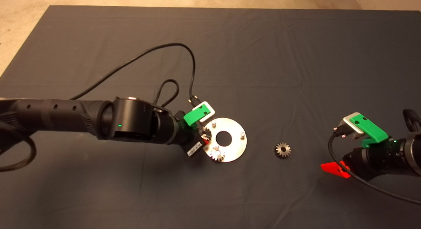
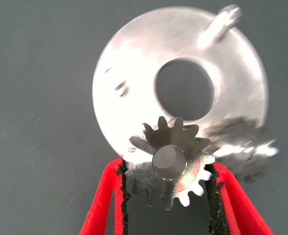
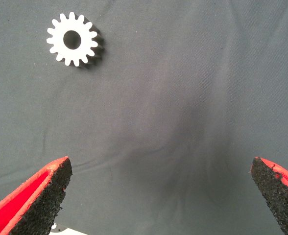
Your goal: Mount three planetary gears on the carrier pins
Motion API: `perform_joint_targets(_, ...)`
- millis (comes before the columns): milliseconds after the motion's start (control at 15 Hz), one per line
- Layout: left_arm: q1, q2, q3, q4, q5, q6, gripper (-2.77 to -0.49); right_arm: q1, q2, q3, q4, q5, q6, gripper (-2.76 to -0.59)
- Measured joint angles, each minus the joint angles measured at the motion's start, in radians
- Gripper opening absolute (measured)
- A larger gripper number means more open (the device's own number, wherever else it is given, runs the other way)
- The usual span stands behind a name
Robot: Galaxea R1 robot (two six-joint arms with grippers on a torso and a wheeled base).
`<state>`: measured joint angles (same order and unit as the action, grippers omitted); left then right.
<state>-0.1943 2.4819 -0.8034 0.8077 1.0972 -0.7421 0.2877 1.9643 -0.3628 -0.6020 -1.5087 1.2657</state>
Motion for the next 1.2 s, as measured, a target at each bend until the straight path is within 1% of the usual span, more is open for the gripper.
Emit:
perform_joint_targets(67, -0.001, 0.007, 0.0, 0.0, -0.002, 0.0, -2.5, 0.0, 0.0, 0.0, 0.0, 0.003, 0.0, -0.63)
perform_joint_targets(133, -0.007, 0.006, 0.0, -0.001, -0.002, 0.0, -2.5, 0.0, -0.001, 0.0, 0.0, 0.003, 0.0, -0.63)
perform_joint_targets(267, -0.025, 0.005, 0.0, 0.0, 0.005, 0.0, -2.5, 0.0, 0.0, 0.0, 0.0, 0.006, 0.001, -0.63)
perform_joint_targets(333, -0.028, 0.005, 0.0, 0.0, 0.012, 0.0, -2.5, 0.0, 0.0, 0.0, 0.0, 0.009, 0.003, -0.63)
perform_joint_targets(667, -0.028, 0.003, -0.026, 0.0, 0.017, 0.0, -2.5, 0.0, 0.0, 0.0, 0.0, 0.01, 0.003, -0.63)
perform_joint_targets(867, -0.028, 0.025, -0.065, 0.001, 0.018, 0.006, -2.5, 0.0, 0.0, 0.0, 0.0, 0.01, 0.003, -0.63)
perform_joint_targets(933, -0.028, 0.031, -0.068, 0.002, 0.017, 0.02, -2.5, 0.0, 0.0, 0.0, 0.0, 0.01, 0.003, -0.63)
perform_joint_targets(1067, -0.028, 0.034, -0.07, 0.001, 0.01, 0.023, -2.5, 0.0, 0.0, 0.0, 0.0, 0.009, 0.003, -0.63)
perform_joint_targets(1200, -0.028, 0.038, -0.079, 0.001, 0.011, 0.023, -2.5, 0.0, 0.0, 0.0, 0.0, 0.01, 0.003, -0.63)
